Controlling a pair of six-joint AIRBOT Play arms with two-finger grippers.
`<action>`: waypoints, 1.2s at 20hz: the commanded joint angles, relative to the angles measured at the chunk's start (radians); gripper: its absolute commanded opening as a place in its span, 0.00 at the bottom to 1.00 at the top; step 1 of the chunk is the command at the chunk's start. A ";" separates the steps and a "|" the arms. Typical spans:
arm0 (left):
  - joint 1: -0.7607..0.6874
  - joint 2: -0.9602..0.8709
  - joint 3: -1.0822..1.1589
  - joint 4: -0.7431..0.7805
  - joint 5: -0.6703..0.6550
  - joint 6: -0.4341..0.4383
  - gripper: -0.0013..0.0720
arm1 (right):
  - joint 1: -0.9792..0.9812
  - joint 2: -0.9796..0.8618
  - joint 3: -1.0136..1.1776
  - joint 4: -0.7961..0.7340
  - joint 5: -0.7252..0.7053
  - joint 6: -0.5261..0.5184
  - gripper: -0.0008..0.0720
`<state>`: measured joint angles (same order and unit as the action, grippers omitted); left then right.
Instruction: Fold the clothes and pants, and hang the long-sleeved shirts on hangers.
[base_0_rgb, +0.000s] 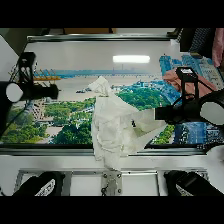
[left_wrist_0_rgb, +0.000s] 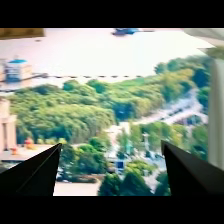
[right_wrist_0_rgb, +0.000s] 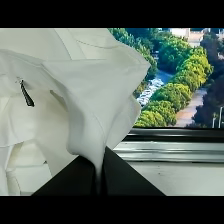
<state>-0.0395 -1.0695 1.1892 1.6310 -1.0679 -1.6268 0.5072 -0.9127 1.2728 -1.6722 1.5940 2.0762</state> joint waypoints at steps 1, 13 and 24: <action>0.237 -0.183 0.120 0.000 0.032 0.102 0.95 | 0.001 -0.001 0.000 0.001 0.000 0.000 0.04; 0.318 -0.771 0.388 0.412 0.130 0.101 0.95 | 0.001 -0.001 0.000 0.001 0.000 0.000 0.04; 0.414 -0.957 0.514 0.408 0.176 0.101 0.95 | 0.001 -0.001 0.000 0.001 0.000 0.000 0.04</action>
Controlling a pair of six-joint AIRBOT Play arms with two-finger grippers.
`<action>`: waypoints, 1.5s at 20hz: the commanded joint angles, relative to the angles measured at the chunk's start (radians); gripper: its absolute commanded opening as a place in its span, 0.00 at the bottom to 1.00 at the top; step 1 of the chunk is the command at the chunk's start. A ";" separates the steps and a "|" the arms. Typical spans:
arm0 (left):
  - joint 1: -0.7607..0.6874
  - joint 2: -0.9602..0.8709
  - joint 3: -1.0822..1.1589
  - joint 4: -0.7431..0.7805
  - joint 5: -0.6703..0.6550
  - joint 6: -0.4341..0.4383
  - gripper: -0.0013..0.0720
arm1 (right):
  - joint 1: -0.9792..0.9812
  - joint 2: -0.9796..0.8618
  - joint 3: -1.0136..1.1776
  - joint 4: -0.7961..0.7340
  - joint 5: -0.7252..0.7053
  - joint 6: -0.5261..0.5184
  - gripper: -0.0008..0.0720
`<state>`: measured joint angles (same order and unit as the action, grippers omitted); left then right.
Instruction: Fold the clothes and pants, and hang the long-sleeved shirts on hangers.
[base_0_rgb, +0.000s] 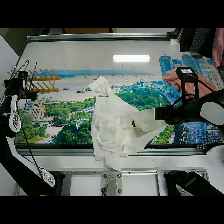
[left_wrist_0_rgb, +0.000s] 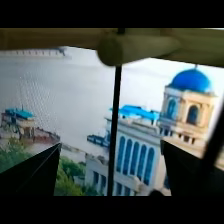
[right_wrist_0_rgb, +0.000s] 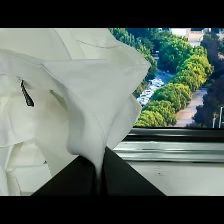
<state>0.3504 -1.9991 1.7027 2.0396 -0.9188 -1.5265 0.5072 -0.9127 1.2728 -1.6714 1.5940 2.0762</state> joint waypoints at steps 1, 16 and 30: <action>0.026 -0.027 -0.006 0.000 0.046 0.000 0.95 | 0.001 -0.001 0.000 0.000 0.000 0.000 0.04; 0.018 0.009 -0.020 0.001 0.018 -0.018 0.04 | 0.001 -0.001 0.000 0.000 0.000 0.000 0.04; -0.154 0.357 -0.021 0.000 -0.187 -0.004 0.04 | 0.001 -0.001 0.000 0.000 0.000 0.000 0.04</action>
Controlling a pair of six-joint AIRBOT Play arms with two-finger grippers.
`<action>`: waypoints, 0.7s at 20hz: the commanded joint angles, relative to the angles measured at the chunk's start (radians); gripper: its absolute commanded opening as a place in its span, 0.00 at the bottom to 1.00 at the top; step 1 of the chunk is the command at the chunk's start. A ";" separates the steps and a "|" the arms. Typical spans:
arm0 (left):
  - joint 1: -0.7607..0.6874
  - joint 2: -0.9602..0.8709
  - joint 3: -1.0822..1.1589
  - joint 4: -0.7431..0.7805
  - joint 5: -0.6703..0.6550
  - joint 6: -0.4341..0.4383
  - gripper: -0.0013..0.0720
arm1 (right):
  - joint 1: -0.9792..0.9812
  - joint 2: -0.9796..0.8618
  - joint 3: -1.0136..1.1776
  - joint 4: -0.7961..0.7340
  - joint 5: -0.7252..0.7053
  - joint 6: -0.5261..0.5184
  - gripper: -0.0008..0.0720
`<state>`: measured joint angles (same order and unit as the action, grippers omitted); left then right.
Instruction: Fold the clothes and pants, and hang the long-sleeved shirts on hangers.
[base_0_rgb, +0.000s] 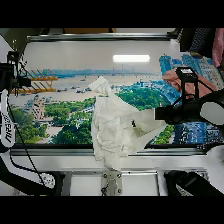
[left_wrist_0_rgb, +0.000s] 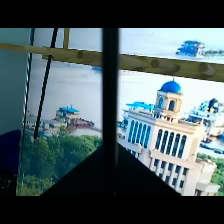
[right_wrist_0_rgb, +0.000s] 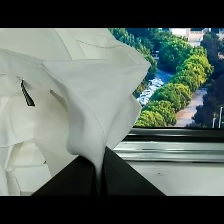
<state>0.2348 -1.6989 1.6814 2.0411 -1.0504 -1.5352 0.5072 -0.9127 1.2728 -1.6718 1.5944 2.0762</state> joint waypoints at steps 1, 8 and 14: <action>-0.054 0.077 0.000 -0.003 -0.078 0.019 0.04 | 0.001 -0.001 0.000 0.000 0.000 0.000 0.04; -0.110 0.279 -0.001 -0.750 -0.357 0.731 0.04 | 0.001 0.000 0.000 0.000 0.000 0.000 0.04; -0.145 0.341 -0.001 -0.993 -0.581 0.906 0.04 | 0.001 -0.001 0.000 0.000 0.000 0.000 0.04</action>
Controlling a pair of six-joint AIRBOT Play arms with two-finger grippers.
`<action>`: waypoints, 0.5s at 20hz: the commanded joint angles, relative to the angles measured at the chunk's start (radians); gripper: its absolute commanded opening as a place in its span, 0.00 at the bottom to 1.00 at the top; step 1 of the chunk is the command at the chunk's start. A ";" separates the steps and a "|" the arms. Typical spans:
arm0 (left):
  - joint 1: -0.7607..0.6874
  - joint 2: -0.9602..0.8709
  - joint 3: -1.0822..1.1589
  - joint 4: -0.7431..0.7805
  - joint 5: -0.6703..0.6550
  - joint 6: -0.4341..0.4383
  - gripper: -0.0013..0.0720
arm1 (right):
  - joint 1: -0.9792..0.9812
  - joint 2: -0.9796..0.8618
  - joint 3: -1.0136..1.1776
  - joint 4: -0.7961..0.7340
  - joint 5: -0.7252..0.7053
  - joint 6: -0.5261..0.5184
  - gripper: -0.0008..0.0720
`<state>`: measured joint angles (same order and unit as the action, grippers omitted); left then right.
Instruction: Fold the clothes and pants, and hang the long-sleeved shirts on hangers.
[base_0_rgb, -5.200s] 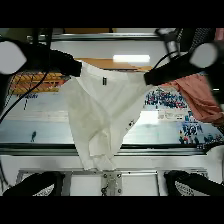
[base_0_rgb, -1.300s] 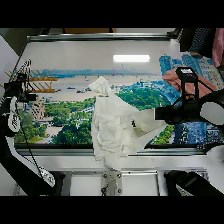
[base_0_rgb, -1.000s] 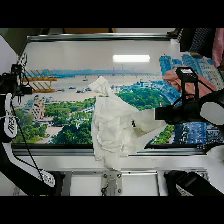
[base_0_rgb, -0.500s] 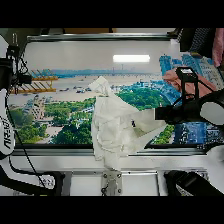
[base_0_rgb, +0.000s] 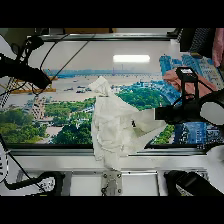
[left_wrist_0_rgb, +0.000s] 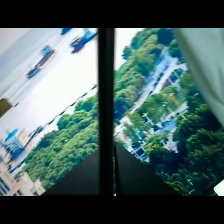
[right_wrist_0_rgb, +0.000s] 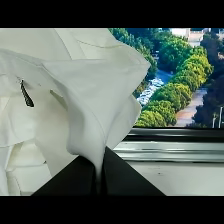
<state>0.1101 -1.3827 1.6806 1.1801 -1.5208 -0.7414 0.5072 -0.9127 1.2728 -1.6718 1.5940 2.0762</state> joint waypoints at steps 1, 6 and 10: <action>-0.032 0.022 -0.002 -0.133 -0.134 0.129 0.04 | 0.001 0.000 0.000 0.000 0.000 0.000 0.04; -0.100 0.031 -0.136 -0.133 -0.314 0.376 0.04 | 0.001 -0.001 0.000 0.000 0.000 0.000 0.04; -0.146 0.079 -0.291 -0.133 -0.314 0.405 0.04 | 0.001 -0.001 0.000 0.000 0.000 0.000 0.04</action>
<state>-0.0021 -1.3315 1.4860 1.0542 -1.7985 -0.3958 0.5072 -0.9127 1.2728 -1.6714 1.5944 2.0762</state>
